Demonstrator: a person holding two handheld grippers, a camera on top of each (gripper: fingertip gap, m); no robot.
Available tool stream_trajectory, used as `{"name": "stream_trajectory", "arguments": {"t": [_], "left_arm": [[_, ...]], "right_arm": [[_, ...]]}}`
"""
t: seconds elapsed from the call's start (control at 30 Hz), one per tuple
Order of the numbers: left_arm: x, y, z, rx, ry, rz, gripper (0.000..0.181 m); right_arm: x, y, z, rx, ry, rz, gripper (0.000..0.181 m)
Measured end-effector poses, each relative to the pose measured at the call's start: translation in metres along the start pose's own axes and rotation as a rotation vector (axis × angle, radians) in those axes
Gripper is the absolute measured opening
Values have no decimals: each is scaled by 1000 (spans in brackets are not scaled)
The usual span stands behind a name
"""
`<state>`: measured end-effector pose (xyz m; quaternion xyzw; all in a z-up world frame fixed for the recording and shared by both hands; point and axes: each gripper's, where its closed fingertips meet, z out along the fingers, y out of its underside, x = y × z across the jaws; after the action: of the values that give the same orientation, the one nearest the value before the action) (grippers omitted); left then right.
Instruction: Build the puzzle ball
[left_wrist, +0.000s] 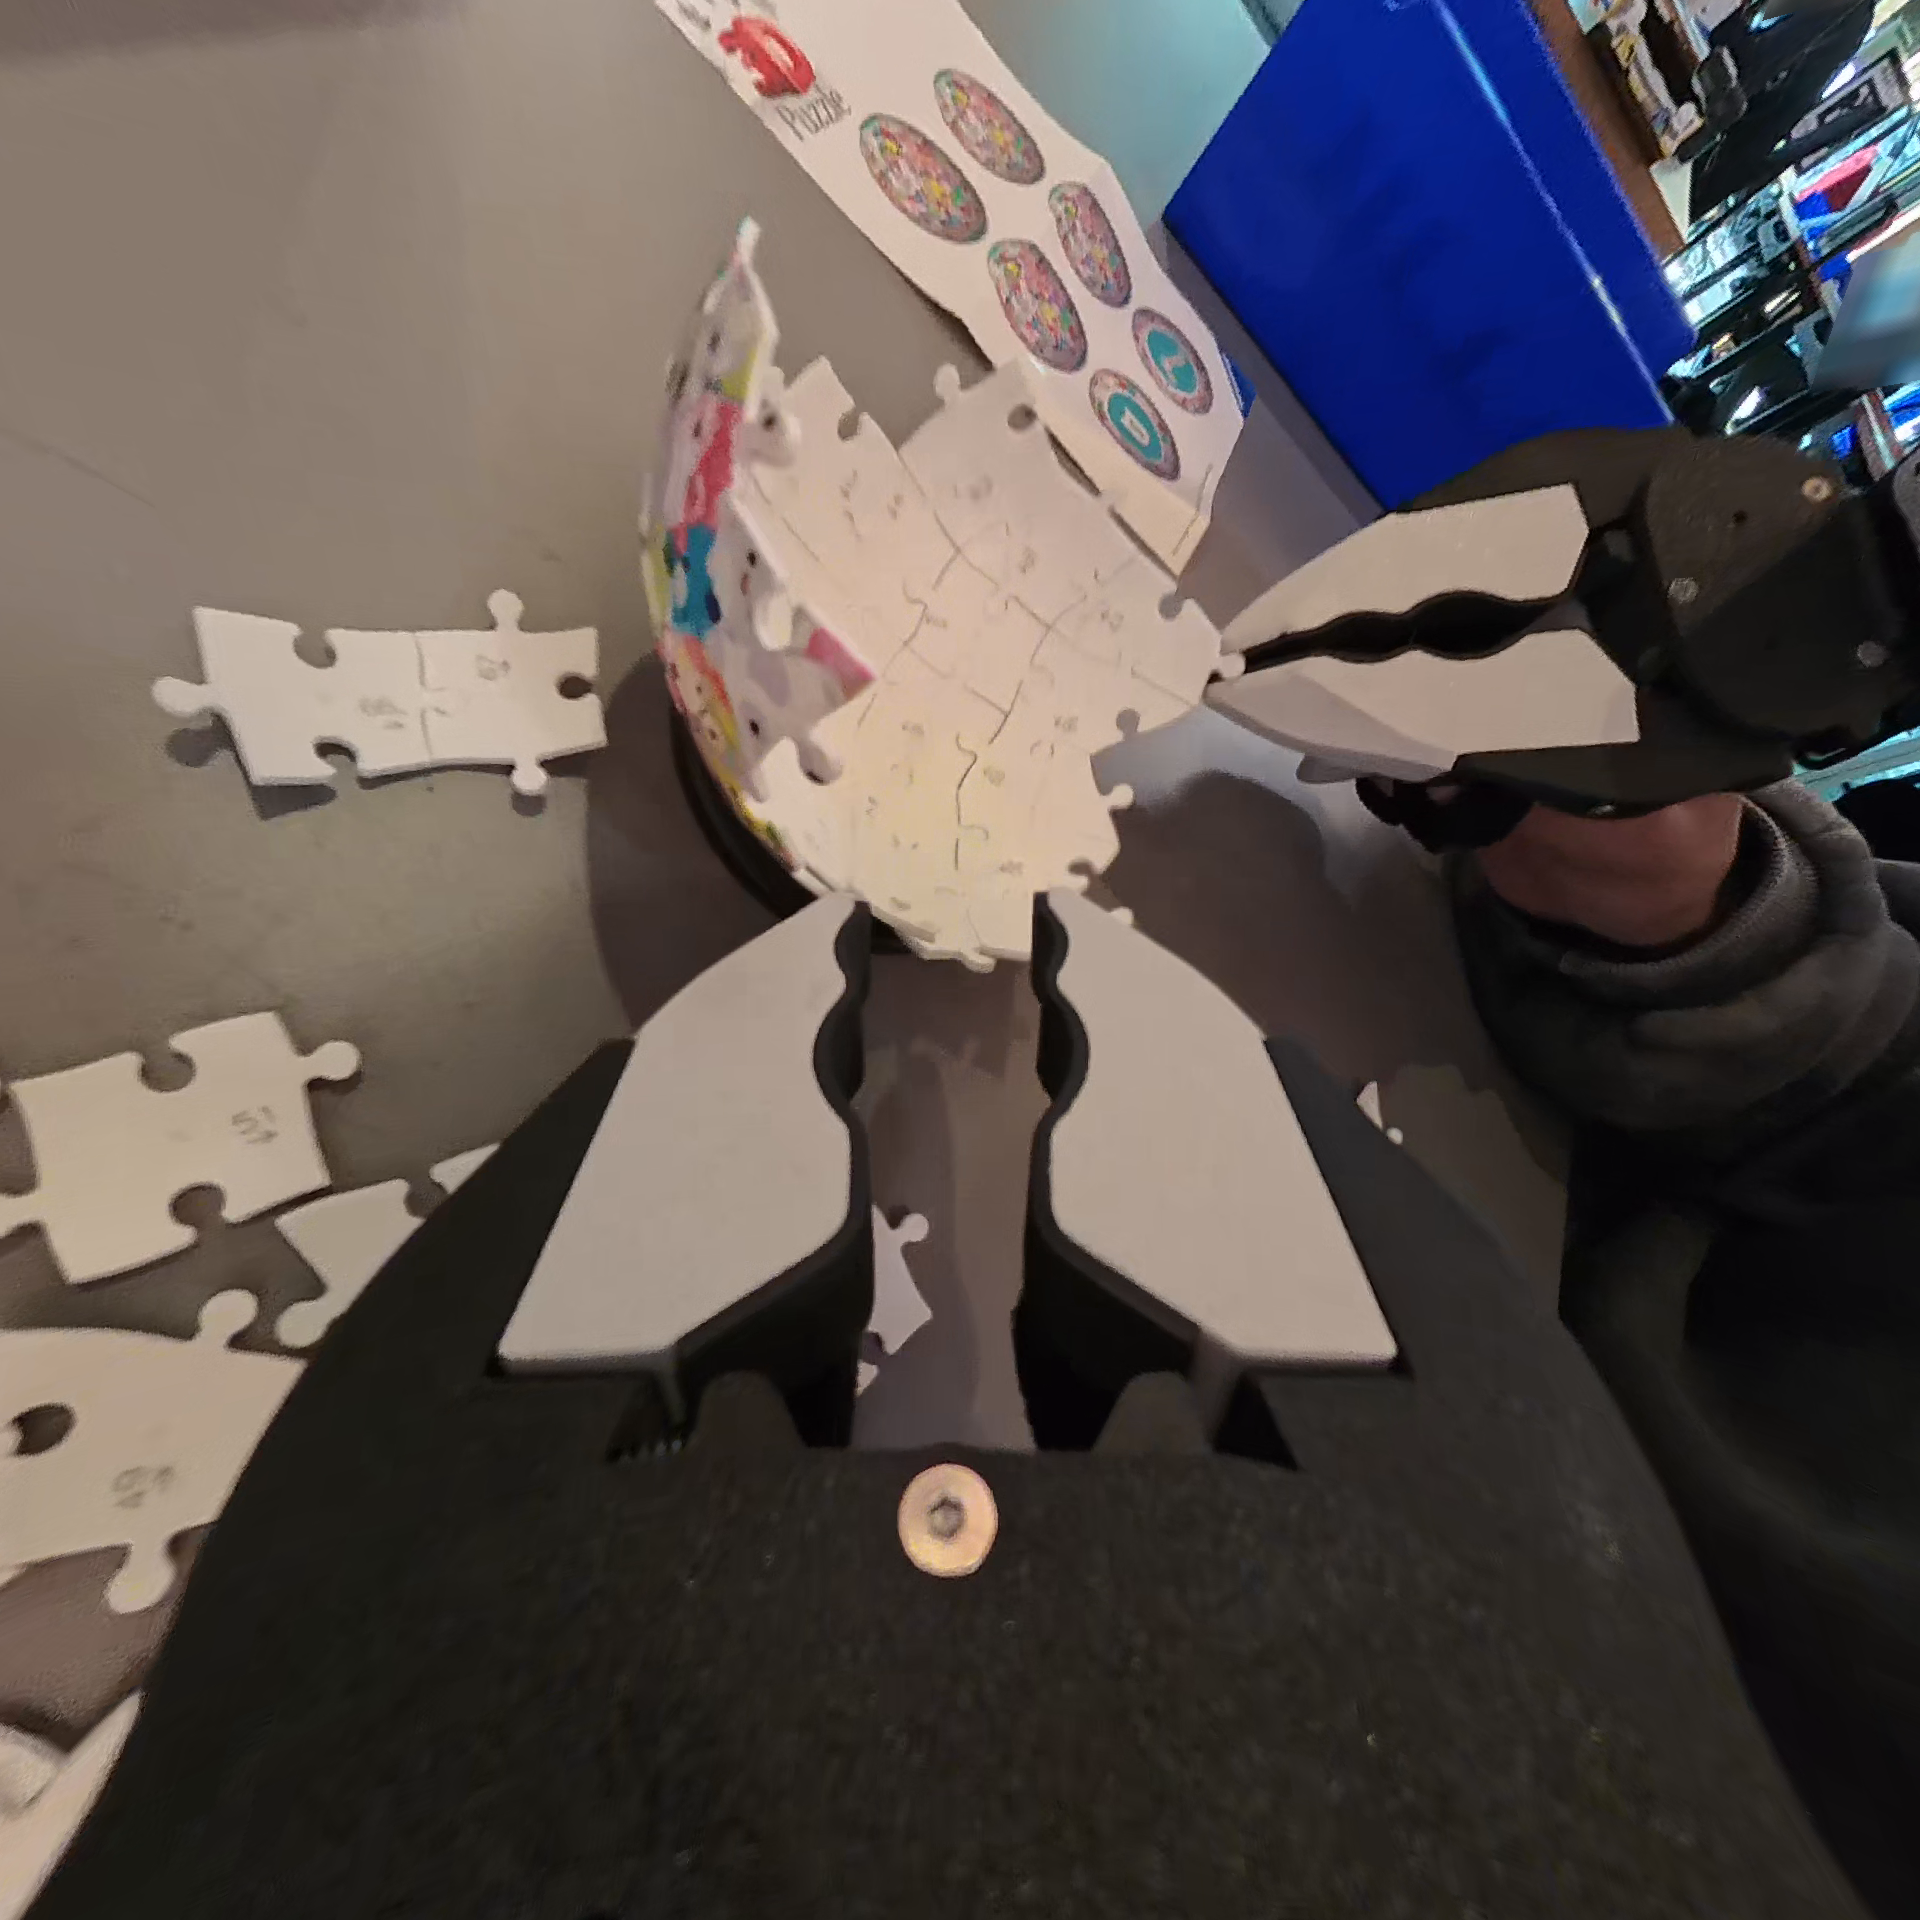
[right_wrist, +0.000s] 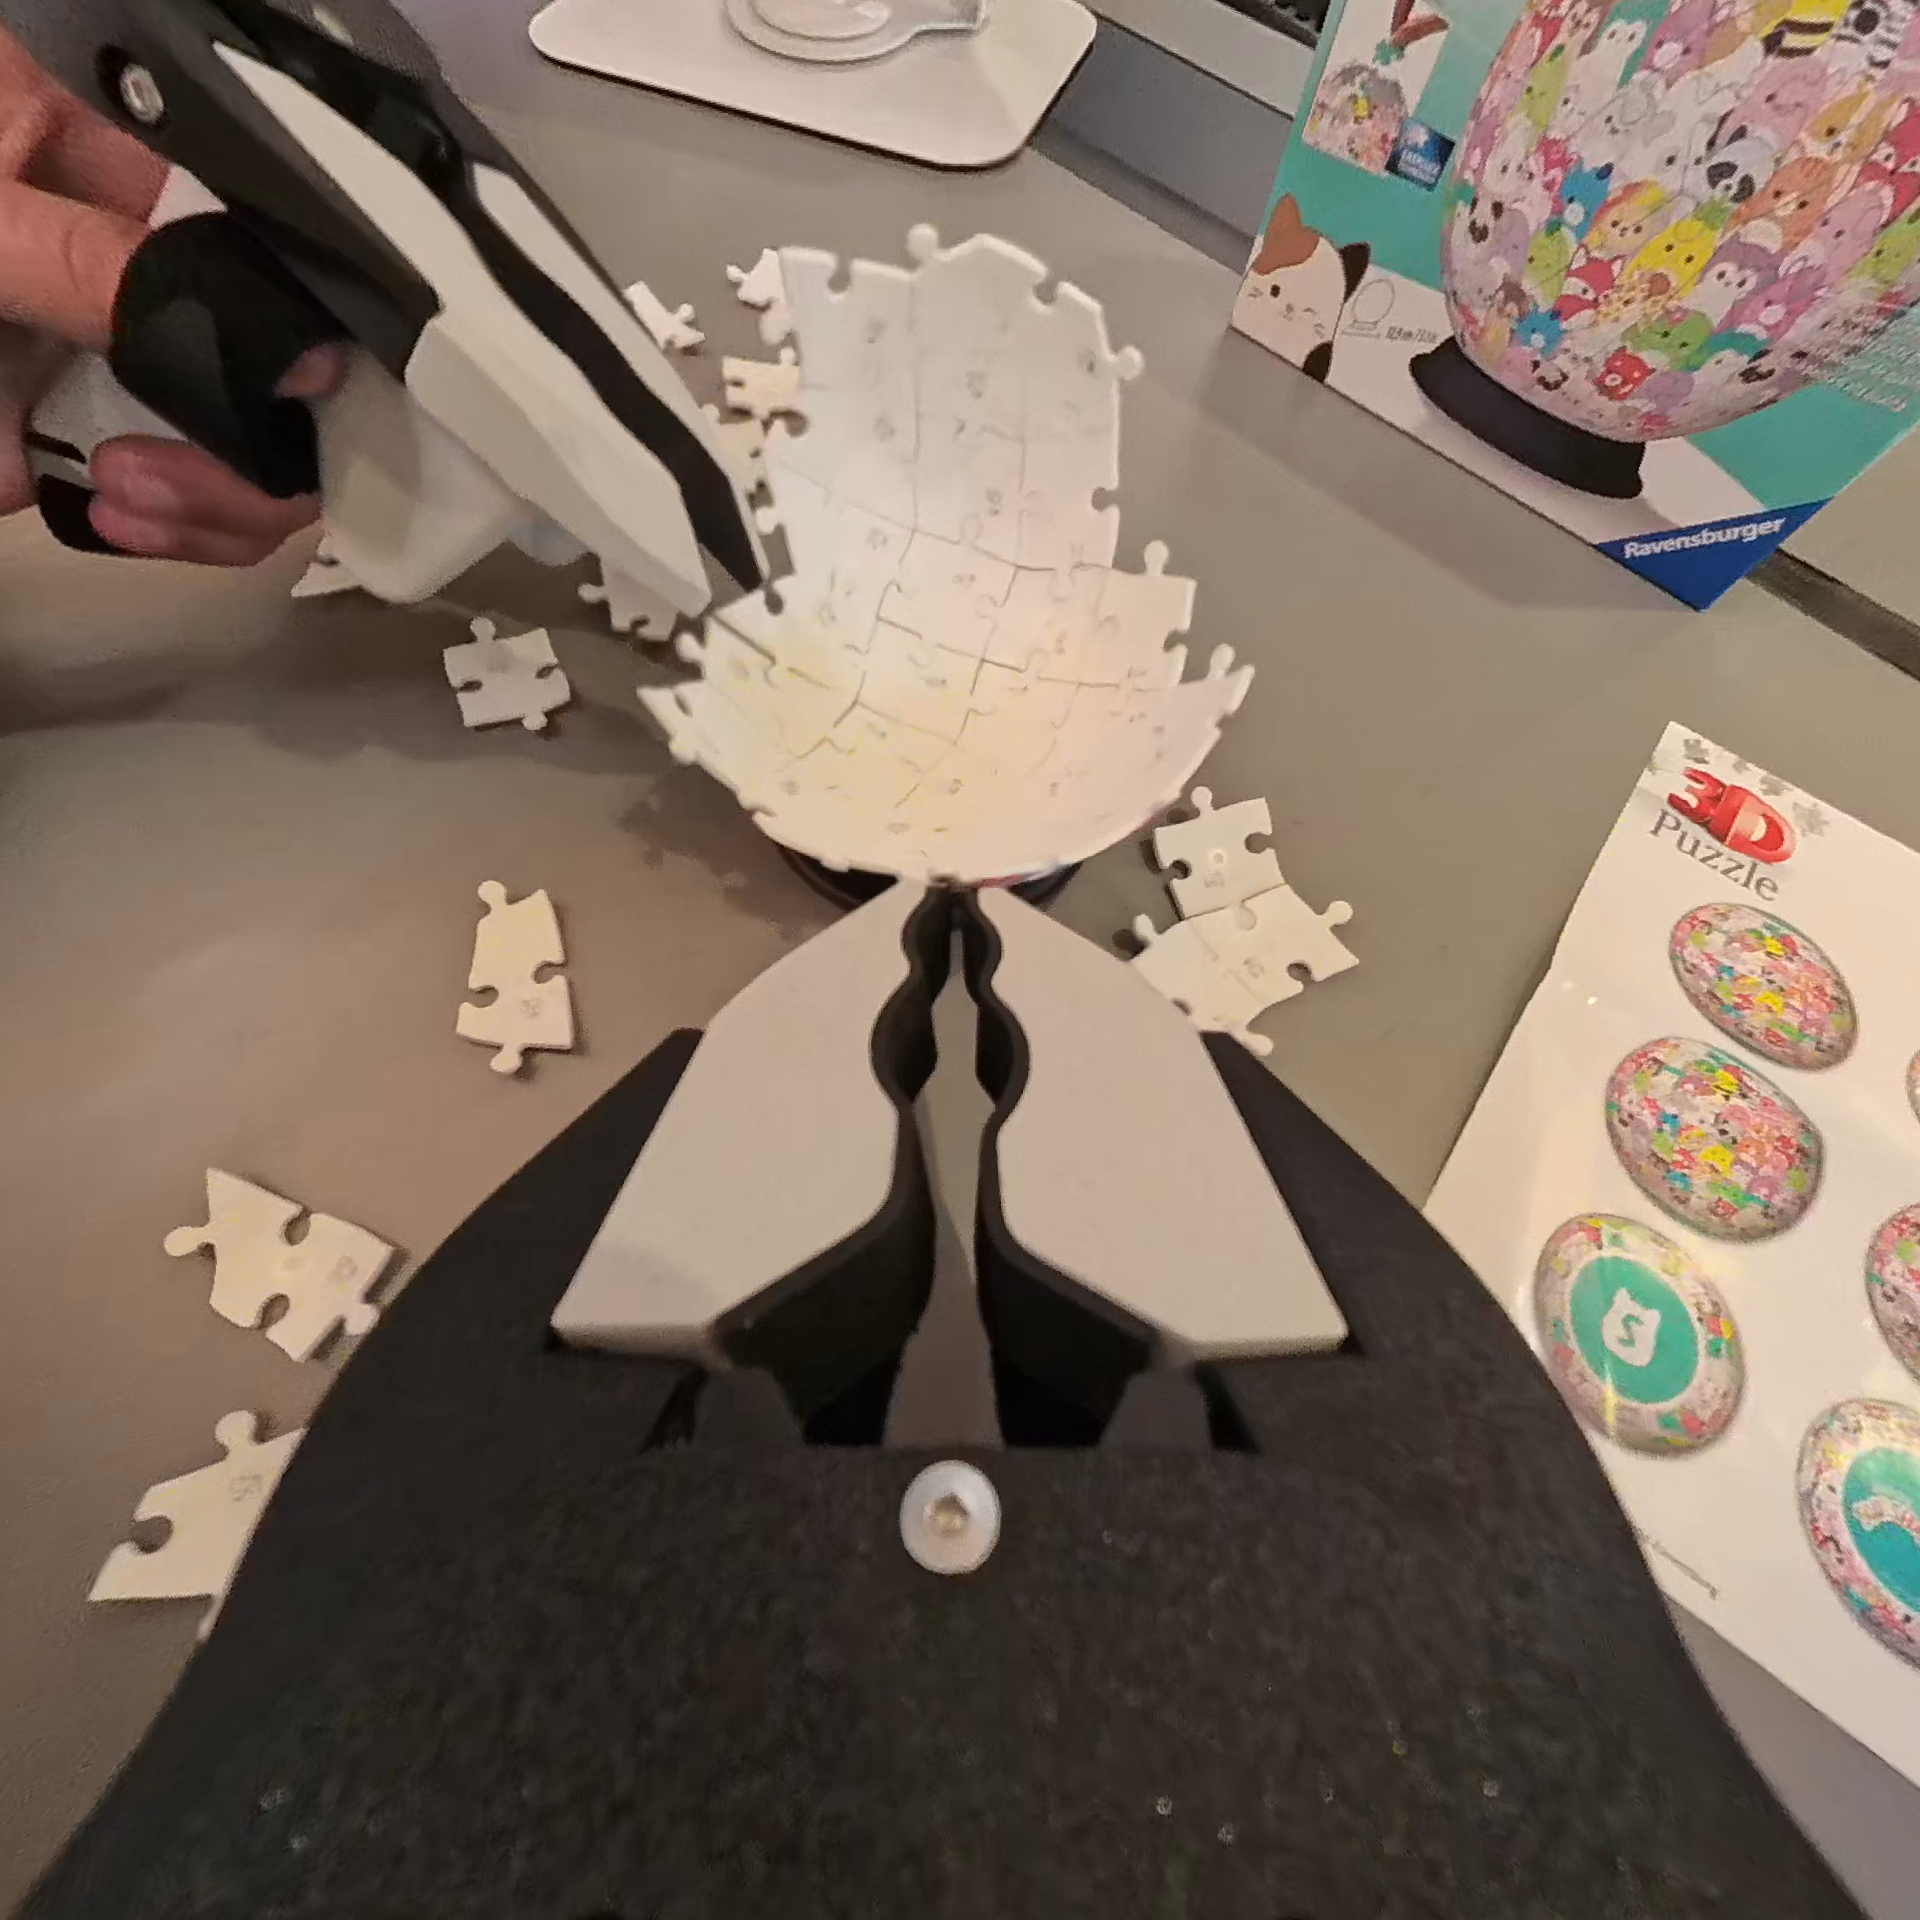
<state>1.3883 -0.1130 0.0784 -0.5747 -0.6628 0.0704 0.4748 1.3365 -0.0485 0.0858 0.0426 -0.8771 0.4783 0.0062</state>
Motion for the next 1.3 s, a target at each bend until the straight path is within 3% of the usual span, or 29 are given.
{"name": "stream_trajectory", "arguments": {"t": [0.33,0.43,0.5,0.53,0.67,0.77,0.93,1.17,1.3], "left_arm": [[-6,-13,-14,73,-41,18,34],[-5,-22,-22,127,-51,29,35],[-3,-27,-27,159,-55,41,35],[-2,-29,-28,171,-55,49,35],[-1,-34,-32,198,-86,87,35],[-1,-36,-34,213,-93,96,35],[1,-32,-29,195,-79,90,35],[3,-34,-30,201,-74,99,35],[4,-33,-29,197,-67,98,35]], "right_arm": [[0,-10,-11,36,-89,34,13],[29,-18,-32,64,-65,1,13],[54,-8,-36,-12,-85,56,19],[63,0,-33,-57,-126,79,33],[65,33,-12,-237,-218,134,36],[58,44,1,-282,-104,14,41],[55,47,24,-283,4,5,54],[59,49,20,-288,-10,8,25],[60,51,17,-284,-7,-4,22]]}}
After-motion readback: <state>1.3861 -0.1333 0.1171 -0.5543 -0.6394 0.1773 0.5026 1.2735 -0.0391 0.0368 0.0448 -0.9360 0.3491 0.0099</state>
